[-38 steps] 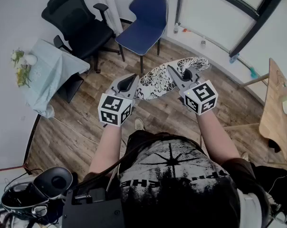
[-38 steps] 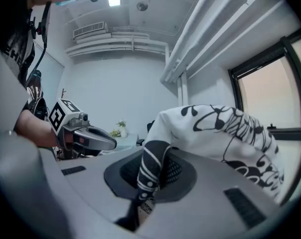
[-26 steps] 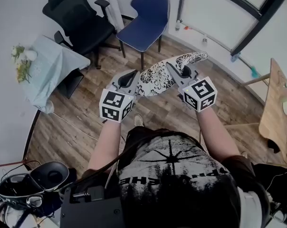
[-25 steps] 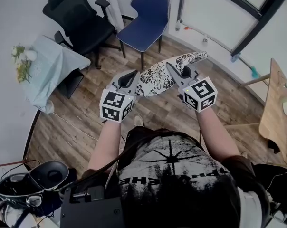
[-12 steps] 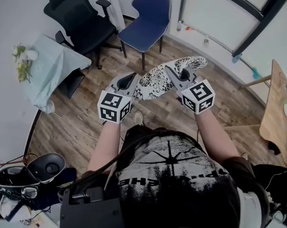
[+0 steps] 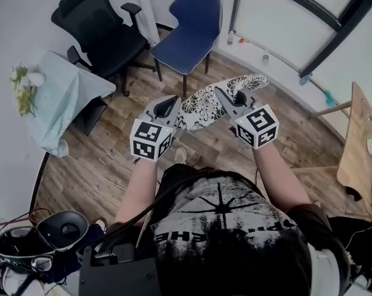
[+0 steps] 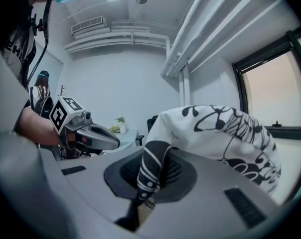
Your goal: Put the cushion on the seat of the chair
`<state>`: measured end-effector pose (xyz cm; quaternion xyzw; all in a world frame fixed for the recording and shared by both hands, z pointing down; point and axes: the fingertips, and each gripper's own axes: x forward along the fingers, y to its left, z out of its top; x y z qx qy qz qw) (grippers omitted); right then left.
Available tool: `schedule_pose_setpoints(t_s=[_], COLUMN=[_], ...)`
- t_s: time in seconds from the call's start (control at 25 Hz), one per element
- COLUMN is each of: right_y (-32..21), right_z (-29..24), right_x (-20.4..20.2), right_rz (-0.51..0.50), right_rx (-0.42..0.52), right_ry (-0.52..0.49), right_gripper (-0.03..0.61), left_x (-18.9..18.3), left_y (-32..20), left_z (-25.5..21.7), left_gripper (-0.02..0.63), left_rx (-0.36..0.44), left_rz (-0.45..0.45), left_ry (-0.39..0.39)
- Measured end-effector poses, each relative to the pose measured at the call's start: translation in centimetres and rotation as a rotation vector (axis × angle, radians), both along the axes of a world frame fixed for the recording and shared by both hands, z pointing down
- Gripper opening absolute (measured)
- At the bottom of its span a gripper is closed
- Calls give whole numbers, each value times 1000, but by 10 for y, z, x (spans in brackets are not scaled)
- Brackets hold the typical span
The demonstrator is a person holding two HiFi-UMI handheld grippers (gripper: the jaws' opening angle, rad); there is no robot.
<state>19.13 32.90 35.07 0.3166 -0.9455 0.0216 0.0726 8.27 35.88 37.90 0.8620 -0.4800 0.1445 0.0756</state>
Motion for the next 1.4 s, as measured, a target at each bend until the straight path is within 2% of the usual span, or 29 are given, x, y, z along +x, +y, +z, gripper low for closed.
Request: schedule_pose_setpoints(t_s=[0.36,0.52,0.84,1.4], right_y=[-61,-87,-134,-201], right_z=[8,12,16,27], right_x=[-46,-68,-96,-140], right_rz=[43,57,104,149], right_rx=[-30,-42,-47,-61], right_ry=[13,15,35,50], right_gripper=[25,25,25,25], left_x=[-43,-62,-90,-141], left_y=[-65,-95,-146,-207], left_z=[6,8,14,31], left_gripper=[15,15,15,15], left_rx=[-30,-29,-37,-56], left_rz=[51,73,122,147], left_ry=[13,-8,1,32])
